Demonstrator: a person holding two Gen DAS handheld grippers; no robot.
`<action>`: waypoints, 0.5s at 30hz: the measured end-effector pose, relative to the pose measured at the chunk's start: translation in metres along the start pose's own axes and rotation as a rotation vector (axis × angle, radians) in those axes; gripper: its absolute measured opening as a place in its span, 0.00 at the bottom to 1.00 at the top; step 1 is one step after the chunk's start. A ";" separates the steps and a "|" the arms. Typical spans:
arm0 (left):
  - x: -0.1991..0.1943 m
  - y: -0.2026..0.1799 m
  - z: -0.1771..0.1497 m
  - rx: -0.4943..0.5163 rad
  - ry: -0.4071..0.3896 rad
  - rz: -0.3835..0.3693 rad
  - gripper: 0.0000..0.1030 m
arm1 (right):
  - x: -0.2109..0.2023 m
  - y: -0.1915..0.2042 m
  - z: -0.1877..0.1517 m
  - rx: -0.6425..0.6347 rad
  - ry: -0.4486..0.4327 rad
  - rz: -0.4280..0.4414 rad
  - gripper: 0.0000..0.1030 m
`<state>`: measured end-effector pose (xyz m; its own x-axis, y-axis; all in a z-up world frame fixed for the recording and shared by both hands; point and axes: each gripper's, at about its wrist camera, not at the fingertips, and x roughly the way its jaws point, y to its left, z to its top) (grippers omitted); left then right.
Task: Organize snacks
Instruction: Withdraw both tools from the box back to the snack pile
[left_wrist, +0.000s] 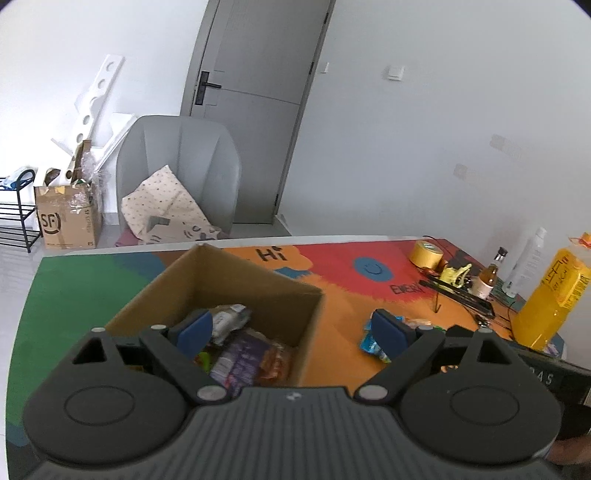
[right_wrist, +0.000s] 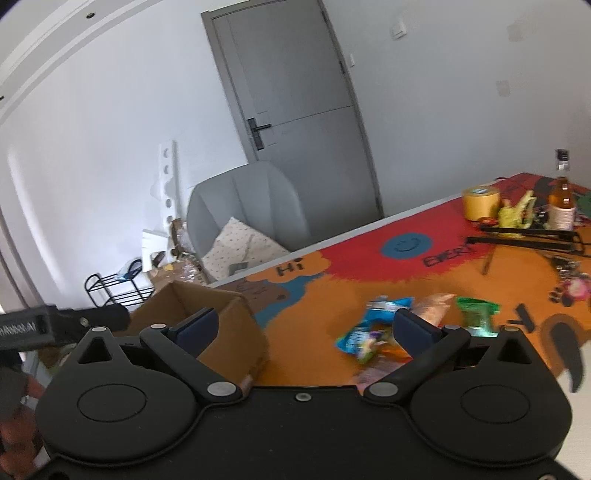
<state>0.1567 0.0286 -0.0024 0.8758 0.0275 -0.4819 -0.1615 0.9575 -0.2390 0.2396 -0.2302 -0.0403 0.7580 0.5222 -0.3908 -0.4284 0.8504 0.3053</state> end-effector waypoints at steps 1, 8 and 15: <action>0.000 -0.003 0.000 0.000 -0.001 -0.005 0.89 | -0.003 -0.004 0.001 0.004 -0.002 -0.004 1.00; 0.005 -0.027 -0.003 0.032 0.004 -0.045 0.89 | -0.014 -0.034 -0.001 0.015 -0.006 -0.078 1.00; 0.017 -0.042 -0.005 0.039 0.022 -0.076 0.89 | -0.020 -0.059 -0.009 0.041 0.006 -0.116 1.00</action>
<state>0.1757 -0.0125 -0.0046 0.8745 -0.0518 -0.4822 -0.0766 0.9670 -0.2428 0.2452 -0.2904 -0.0578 0.7984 0.4206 -0.4309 -0.3169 0.9020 0.2932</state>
